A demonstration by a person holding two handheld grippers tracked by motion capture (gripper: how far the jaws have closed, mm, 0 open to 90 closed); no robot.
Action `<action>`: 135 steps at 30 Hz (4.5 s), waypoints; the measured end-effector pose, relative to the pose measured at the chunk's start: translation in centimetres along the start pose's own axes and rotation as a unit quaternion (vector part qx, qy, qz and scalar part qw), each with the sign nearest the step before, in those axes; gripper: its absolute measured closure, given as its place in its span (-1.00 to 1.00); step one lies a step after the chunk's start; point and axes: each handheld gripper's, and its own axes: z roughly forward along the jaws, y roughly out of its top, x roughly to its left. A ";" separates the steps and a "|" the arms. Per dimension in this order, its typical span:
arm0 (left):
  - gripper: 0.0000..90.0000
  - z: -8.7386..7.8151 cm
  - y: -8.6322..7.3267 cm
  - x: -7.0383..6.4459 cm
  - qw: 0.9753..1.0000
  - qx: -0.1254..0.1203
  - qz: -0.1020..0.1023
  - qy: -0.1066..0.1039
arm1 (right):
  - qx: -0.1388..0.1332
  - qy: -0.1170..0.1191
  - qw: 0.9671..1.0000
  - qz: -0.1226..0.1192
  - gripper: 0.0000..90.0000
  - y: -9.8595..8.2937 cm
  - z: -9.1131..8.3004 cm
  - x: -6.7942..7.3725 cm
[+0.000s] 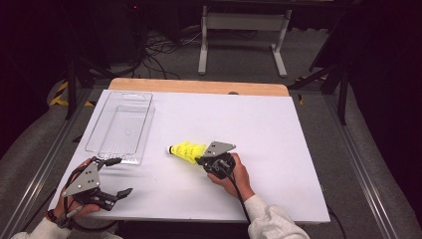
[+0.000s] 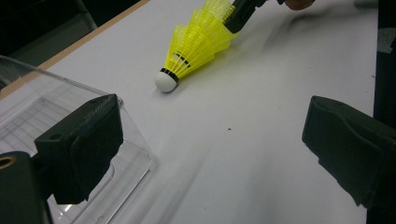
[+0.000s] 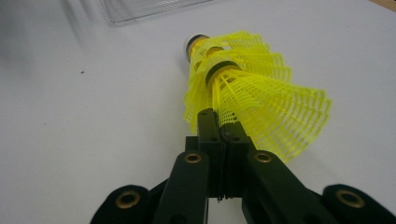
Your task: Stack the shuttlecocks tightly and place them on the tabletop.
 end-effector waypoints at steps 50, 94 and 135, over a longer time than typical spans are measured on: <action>-0.86 -0.1 0.0 0.0 1.000 0.000 0.000 0.000 | -0.047 -0.048 0.997 -0.043 0.02 -0.4 -7.0 0.6; -0.90 0.1 0.1 -0.2 1.000 -0.002 0.001 -0.001 | -0.048 -0.119 0.992 0.004 -0.92 -6.1 -10.5 0.9; -0.90 0.8 0.1 -0.3 1.000 0.006 0.004 -0.012 | -0.003 -0.047 0.999 -0.010 -0.56 -4.7 -5.2 2.0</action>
